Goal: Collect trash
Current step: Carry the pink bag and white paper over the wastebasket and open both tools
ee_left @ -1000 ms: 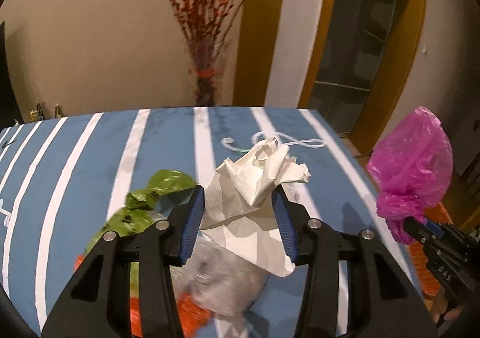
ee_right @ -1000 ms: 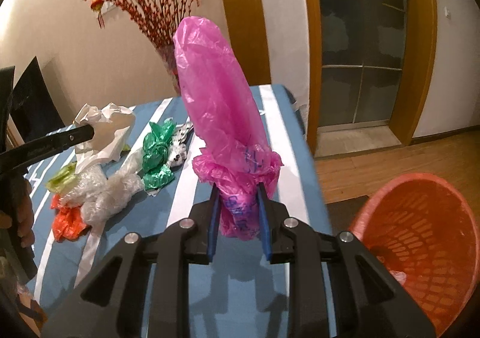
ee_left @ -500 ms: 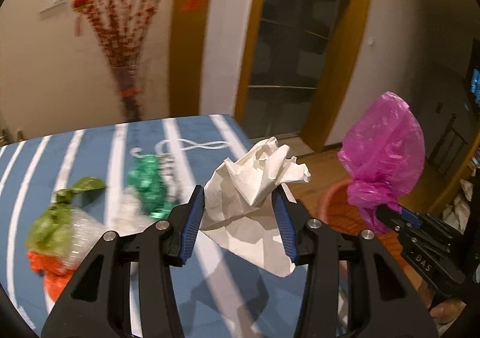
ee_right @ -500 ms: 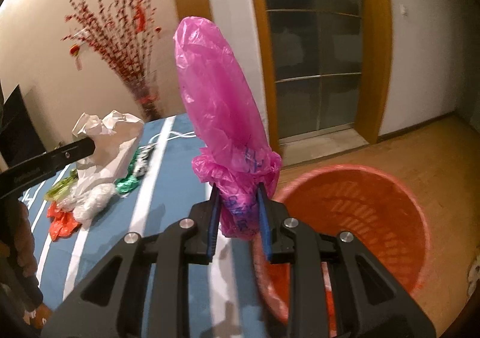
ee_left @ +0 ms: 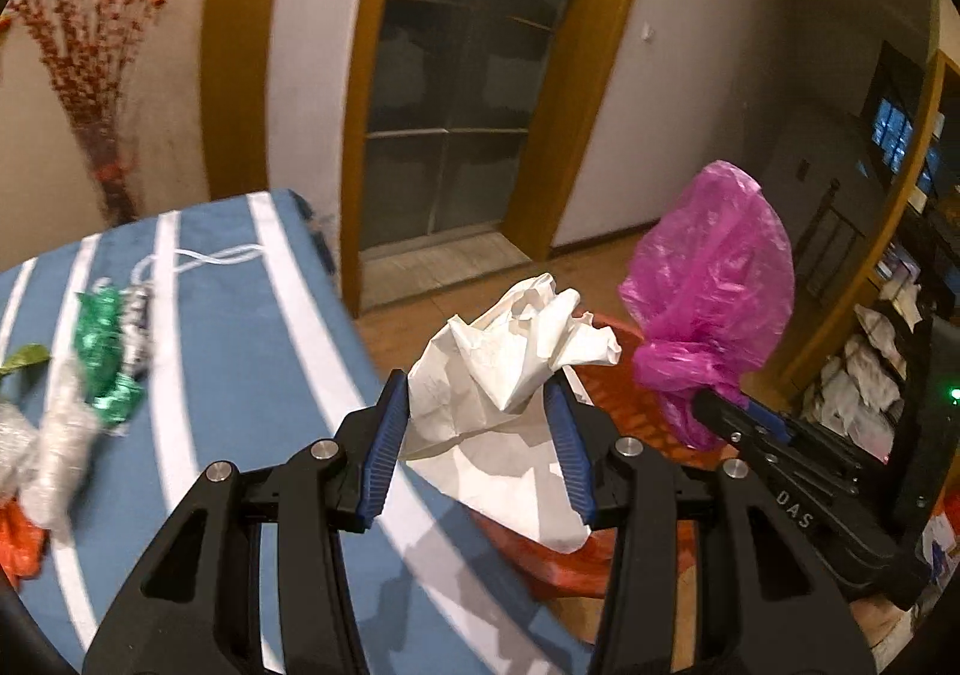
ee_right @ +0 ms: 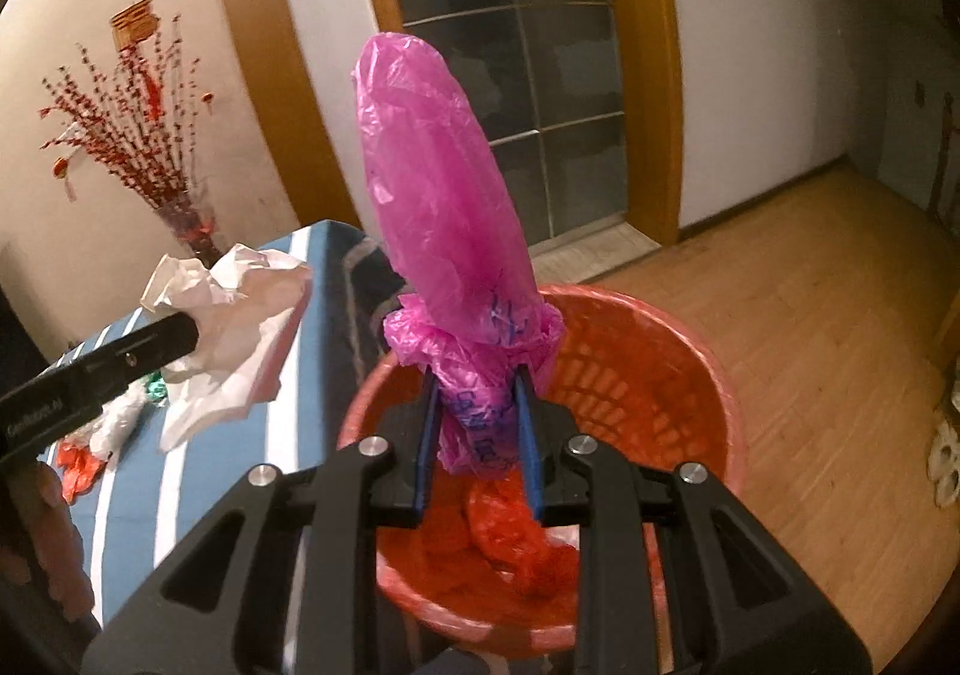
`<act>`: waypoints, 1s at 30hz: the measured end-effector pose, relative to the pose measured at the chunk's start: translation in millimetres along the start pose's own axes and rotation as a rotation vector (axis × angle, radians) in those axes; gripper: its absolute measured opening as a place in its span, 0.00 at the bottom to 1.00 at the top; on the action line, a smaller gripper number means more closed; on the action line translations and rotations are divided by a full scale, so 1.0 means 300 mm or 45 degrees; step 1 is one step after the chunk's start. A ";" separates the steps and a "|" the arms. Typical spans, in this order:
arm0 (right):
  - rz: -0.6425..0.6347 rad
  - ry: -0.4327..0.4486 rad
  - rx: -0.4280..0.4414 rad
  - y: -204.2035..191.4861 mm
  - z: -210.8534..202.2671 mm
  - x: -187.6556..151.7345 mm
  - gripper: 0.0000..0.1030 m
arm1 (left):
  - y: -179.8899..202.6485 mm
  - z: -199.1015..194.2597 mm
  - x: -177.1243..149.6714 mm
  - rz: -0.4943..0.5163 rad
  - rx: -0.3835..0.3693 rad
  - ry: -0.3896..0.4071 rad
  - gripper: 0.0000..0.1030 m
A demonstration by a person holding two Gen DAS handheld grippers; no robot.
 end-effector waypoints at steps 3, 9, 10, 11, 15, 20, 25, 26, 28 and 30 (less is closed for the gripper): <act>0.020 -0.010 -0.016 0.046 0.012 0.002 0.23 | 0.044 0.037 -0.007 0.013 -0.027 -0.022 0.45; 0.051 -0.027 -0.038 0.115 0.035 -0.001 0.24 | 0.112 0.103 -0.018 0.033 -0.062 -0.067 0.45; 0.056 -0.029 -0.040 0.125 0.038 0.000 0.24 | 0.118 0.114 -0.020 0.036 -0.066 -0.075 0.45; 0.060 -0.032 -0.042 0.128 0.043 -0.001 0.24 | 0.123 0.125 -0.022 0.038 -0.070 -0.082 0.45; 0.071 -0.042 -0.042 0.151 0.057 0.003 0.26 | 0.149 0.154 -0.029 0.042 -0.077 -0.108 0.46; 0.076 -0.053 -0.043 0.171 0.076 -0.002 0.29 | 0.158 0.183 -0.047 0.037 -0.077 -0.143 0.51; 0.088 -0.052 -0.054 0.185 0.087 -0.004 0.38 | 0.144 0.201 -0.064 0.034 -0.064 -0.172 0.59; 0.090 -0.051 -0.059 0.191 0.085 -0.007 0.39 | 0.137 0.204 -0.066 0.030 -0.062 -0.176 0.61; 0.093 -0.049 -0.072 0.197 0.086 -0.009 0.40 | 0.129 0.206 -0.076 0.026 -0.057 -0.185 0.62; 0.096 -0.049 -0.080 0.205 0.085 -0.013 0.41 | 0.123 0.206 -0.083 0.025 -0.049 -0.192 0.62</act>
Point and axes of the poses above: each gripper's, at about its wrist camera, not at the fingertips, and z roughly the way its jaws point, y to its right, x to its top, the point moved 4 cm from there along z, roughly the way its jaws point, and after that the axes turned 10 degrees about z, right-handed, at the moved point
